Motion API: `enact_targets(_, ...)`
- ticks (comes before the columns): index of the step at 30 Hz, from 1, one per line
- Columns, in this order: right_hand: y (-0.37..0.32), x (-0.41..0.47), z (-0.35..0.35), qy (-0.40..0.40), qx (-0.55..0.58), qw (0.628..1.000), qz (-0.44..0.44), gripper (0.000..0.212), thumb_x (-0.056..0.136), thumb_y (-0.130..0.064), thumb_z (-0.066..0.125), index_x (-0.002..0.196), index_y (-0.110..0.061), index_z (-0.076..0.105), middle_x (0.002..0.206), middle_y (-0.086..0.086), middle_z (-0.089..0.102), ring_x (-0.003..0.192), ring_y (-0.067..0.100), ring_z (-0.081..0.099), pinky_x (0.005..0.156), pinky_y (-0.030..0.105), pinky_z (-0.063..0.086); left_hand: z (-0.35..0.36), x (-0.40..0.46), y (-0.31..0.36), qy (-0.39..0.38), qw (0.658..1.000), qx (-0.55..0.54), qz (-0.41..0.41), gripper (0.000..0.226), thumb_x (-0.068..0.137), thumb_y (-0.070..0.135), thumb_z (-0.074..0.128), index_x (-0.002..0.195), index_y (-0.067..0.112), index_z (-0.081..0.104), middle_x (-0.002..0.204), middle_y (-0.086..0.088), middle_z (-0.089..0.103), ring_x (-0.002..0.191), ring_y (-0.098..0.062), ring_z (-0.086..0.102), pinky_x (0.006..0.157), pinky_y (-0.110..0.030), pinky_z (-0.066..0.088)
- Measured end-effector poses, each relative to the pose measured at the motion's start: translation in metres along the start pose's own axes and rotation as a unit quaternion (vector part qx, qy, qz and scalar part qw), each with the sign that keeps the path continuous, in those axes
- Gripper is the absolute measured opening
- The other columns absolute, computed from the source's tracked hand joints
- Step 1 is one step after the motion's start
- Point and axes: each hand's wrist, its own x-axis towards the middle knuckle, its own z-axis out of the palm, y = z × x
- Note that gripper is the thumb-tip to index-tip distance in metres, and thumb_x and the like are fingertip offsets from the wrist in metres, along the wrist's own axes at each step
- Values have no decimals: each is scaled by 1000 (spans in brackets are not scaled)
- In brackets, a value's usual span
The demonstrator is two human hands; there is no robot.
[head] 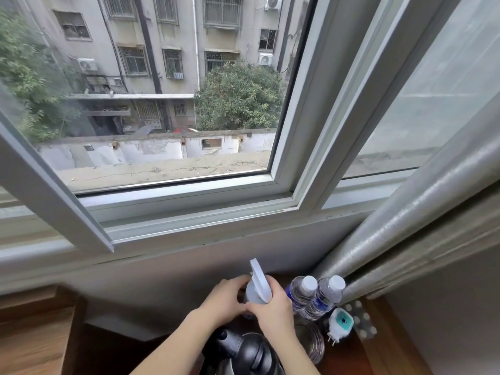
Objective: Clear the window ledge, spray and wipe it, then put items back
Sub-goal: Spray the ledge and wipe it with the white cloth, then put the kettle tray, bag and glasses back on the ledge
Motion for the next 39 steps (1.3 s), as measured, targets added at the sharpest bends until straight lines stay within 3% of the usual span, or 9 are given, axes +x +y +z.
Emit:
enact_targets(5,5,5,-4,-7,-20,1000,2,67,63,-17,87,124,-28,62,109,-10,67,102,13,62,81,20,45,-2,6,4,-27,1000,1,4,63,67,43,71,127,41,55,117,20,68,105,1,63,93,-25,51)
enact_targets(8,3,1,-10,-19,-33,999,7,81,67,-19,87,140,-21,52,127,-2,64,120,20,58,94,24,44,-2,4,7,-32,999,9,-1,63,69,45,71,129,40,54,119,19,67,107,-2,63,94,-27,50)
enact_targets(11,-2,-8,-17,-21,-39,999,13,92,72,-20,86,151,-14,39,142,3,56,132,20,50,103,26,38,-3,-5,4,-14,1000,-4,-21,64,65,46,71,126,38,58,118,17,68,107,-2,64,96,-30,51)
enact_targets(16,-20,-28,-28,-23,-56,998,-4,90,79,-21,81,154,-14,32,151,3,46,139,20,41,107,26,32,-28,-29,12,43,998,47,-30,69,76,30,72,140,25,50,137,5,59,127,-13,53,106,-30,42)
enact_targets(20,-53,-57,-34,7,-65,996,-63,83,86,-24,76,155,-12,31,157,2,35,144,20,33,111,27,27,-61,-67,15,92,993,65,-35,60,78,31,74,134,27,55,132,7,62,123,-9,55,103,-26,42)
enact_targets(24,-94,-97,-18,20,-92,978,-184,70,87,-24,74,148,-13,43,150,0,45,143,19,36,116,24,25,-98,-129,6,148,986,44,-60,53,75,36,74,126,34,58,124,11,64,116,-7,57,101,-28,44)
enact_targets(26,-117,-121,-2,-4,-113,963,-246,61,88,-24,73,144,-14,49,144,-2,50,138,16,41,110,17,22,-116,-167,-1,174,982,40,-65,50,75,38,74,123,35,60,121,13,65,113,-5,58,99,-26,44)
enact_targets(31,-154,-189,59,-140,-151,924,-321,53,90,-33,70,139,-22,54,137,-9,56,128,8,49,105,19,34,-161,-265,-35,229,967,51,-95,46,77,37,76,121,32,62,112,13,65,106,-5,59,94,-25,47)
enact_targets(39,-159,-255,157,-272,-243,903,-225,61,90,-41,66,146,-23,49,138,-5,54,126,15,51,102,26,41,-187,-370,-131,158,964,106,-187,42,82,40,71,122,30,60,115,11,63,103,-9,59,89,-27,51)
